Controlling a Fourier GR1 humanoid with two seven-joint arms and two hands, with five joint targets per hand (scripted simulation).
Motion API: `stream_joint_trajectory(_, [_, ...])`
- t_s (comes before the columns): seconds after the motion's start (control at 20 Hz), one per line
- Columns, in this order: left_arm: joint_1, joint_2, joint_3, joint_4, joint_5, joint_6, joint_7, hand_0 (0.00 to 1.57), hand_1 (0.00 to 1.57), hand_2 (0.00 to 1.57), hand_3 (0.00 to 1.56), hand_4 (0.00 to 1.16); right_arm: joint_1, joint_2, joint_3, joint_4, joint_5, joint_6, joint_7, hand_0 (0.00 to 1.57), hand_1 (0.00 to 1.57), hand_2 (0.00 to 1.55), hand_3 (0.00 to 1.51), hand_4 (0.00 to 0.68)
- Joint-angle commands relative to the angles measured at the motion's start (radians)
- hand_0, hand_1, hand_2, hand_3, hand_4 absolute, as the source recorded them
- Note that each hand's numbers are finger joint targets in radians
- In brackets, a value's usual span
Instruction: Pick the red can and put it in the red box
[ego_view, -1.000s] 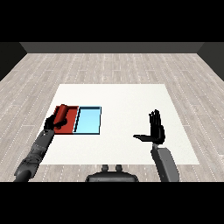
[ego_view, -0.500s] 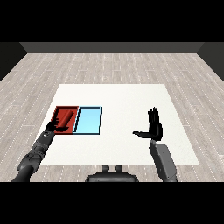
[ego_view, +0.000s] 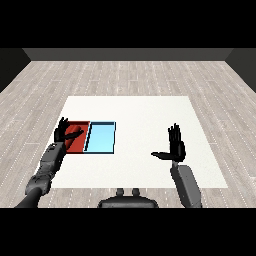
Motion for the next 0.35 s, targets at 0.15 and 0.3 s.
stream_joint_trajectory(0.15, [0.062,-0.198,0.111,-0.247,0.195,-0.275,-0.293,0.0,0.0,0.0,0.0,0.0,0.006,-0.014,-0.002,0.015,0.021,0.008,-0.021,0.0,0.0,0.0,0.0,0.0])
stream_joint_trajectory(0.3, [0.132,-0.251,0.051,-0.402,0.182,-0.265,-0.274,0.0,0.0,0.0,0.0,0.0,0.041,-0.018,0.022,0.011,0.029,0.053,-0.062,0.0,0.0,0.0,0.0,0.0])
